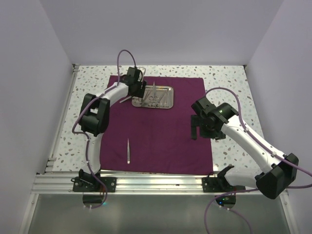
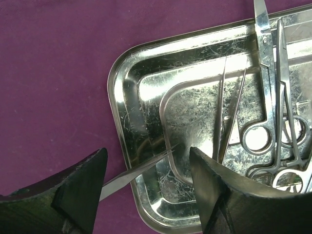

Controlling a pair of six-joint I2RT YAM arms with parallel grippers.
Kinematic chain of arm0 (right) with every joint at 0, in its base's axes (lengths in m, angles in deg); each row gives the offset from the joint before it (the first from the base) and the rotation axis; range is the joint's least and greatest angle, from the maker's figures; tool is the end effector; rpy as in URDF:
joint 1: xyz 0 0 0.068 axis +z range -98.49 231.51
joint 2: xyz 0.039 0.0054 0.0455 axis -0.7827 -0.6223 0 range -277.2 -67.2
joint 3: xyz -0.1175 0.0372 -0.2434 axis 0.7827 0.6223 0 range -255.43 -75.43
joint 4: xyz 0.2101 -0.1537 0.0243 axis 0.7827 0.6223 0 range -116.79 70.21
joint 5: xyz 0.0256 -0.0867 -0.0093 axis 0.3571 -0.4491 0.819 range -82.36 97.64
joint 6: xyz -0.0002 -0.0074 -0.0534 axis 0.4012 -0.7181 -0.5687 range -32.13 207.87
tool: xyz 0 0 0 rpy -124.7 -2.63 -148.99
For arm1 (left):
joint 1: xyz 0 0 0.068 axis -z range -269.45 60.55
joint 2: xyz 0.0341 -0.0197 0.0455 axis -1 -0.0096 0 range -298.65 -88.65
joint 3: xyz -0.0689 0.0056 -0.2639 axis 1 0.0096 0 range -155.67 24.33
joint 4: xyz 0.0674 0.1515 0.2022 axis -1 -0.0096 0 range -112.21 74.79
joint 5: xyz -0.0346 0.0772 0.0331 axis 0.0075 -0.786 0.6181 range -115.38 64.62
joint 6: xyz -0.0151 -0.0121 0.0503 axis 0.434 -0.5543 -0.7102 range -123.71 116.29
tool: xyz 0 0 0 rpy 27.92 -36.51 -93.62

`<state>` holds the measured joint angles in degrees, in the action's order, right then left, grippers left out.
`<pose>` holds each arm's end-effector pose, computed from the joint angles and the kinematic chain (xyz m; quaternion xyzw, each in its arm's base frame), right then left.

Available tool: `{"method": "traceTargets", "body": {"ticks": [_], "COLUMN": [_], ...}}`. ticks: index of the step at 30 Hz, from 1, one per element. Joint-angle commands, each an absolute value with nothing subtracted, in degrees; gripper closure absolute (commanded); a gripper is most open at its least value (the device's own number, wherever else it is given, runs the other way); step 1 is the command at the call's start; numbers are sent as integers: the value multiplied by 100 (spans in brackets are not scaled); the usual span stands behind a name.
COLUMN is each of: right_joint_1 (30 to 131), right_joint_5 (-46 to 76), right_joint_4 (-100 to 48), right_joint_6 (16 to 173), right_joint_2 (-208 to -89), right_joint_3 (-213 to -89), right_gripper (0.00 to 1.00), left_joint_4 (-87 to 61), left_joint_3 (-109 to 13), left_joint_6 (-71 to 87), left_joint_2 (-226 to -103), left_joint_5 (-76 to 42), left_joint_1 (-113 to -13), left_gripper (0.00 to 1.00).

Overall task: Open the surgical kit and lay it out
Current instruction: Pick up the medical item from the surgical kit.

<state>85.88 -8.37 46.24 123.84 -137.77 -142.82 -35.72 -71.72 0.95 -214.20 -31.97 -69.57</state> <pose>0.1755 0.1081 0.3037 0.0304 0.9828 -0.0445 0.1768 0.4590 -0.1615 0.1760 0.1048 0.9326 -0.0198 0.3449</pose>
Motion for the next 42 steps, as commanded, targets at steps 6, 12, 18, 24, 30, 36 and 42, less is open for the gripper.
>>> {"method": "traceTargets", "body": {"ticks": [6, 12, 18, 24, 30, 36, 42], "right_joint_1": [8570, 8579, 8579, 8570, 8570, 8579, 8570], "right_joint_5": [-1047, -1108, -1100, -1100, -1038, -959, -898], "right_joint_4": [4704, 4686, 4642, 4598, 4449, 4282, 4203], "right_joint_6": [12461, 12365, 12294, 12241, 12171, 12075, 11987], "right_joint_2": [-13918, -14094, -14209, -14349, -14463, -14595, -14622], "right_joint_3": [-14398, -14504, -14565, -14679, -14741, -14846, -14864], "right_gripper": [2, 1, 1, 2, 2, 2, 2], "left_joint_4": [-3419, -3376, -3542, -3674, -3885, -4245, -4606], "left_joint_3": [-7060, -7016, -7384, -7674, -7956, -8193, -7975], "left_joint_6": [-28, 15, 42, 103, 165, 305, 516], "left_joint_2": [-21327, -21371, -21687, -21714, -21451, -21222, -21424], "left_joint_5": [-3268, -3286, -3128, -3145, -3198, -3163, -3109], "left_joint_1": [-7152, -7310, -7460, -7469, -7469, -7469, -7469], "left_gripper": [38, 52, 77, 100, 100, 100, 94]}}
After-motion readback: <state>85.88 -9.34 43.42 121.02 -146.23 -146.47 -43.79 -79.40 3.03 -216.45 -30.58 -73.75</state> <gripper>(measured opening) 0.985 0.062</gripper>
